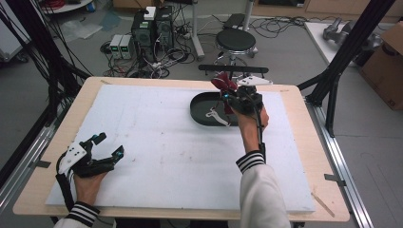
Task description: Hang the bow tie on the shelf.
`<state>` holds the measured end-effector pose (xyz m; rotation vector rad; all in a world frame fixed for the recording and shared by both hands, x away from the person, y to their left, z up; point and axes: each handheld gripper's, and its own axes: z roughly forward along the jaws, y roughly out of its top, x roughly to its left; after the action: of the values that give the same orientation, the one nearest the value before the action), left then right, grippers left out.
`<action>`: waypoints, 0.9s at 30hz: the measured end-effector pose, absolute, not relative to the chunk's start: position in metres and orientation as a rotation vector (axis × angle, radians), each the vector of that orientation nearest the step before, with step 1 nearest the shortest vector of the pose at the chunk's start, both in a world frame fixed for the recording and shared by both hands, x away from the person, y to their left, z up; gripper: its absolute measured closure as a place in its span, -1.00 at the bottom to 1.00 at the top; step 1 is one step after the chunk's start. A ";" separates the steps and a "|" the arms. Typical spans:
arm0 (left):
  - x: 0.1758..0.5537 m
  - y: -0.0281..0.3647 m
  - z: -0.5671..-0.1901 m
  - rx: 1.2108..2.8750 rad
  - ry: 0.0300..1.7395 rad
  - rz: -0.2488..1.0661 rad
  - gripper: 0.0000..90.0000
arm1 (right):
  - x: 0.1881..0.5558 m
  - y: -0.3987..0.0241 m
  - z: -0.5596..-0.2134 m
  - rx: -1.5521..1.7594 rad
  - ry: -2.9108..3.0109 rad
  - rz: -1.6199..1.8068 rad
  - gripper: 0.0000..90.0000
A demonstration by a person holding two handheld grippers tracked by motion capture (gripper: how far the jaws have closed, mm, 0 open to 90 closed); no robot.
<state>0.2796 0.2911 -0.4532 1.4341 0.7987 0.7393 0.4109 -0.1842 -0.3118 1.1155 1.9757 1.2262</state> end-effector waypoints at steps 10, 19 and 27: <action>0.280 0.292 -0.453 1.435 0.802 0.736 -0.71 | 0.423 -0.179 -0.296 1.092 1.948 1.259 0.69; 0.281 0.292 -0.453 1.436 0.809 0.730 -0.71 | 0.436 -0.178 -0.283 1.080 1.908 1.251 0.69; 0.281 0.292 -0.453 1.435 0.808 0.729 -0.71 | 0.445 -0.179 -0.273 1.085 1.878 1.256 0.69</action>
<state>0.2807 0.2919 -0.4531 1.4345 0.8083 0.7294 0.4451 -0.1789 -0.2733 1.0853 1.8782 1.2560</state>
